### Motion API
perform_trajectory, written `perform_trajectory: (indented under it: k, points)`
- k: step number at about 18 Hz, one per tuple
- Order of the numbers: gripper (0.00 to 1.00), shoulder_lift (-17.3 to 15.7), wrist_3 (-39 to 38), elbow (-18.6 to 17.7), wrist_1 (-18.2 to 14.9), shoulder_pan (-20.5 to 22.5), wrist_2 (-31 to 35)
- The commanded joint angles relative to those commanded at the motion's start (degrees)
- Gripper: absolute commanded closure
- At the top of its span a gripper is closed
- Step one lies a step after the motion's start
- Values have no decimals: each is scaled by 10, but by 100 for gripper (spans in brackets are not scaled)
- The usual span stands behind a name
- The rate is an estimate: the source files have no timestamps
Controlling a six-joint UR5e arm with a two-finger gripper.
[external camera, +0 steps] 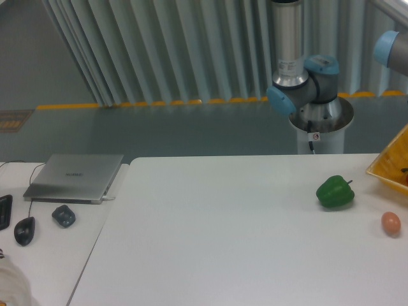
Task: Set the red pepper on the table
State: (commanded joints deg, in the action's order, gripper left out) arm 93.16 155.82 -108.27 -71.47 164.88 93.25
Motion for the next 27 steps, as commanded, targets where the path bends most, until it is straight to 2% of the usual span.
perform_trajectory:
  k: [2,6,13,27]
  points:
    - [0,4,2,-10,22,3,-1]
    - [0,10,2,-12,28,3,-2]
    - [0,29,2,-20,61,-2,-3]
    - [0,55,1,-34,89,-5,-3]
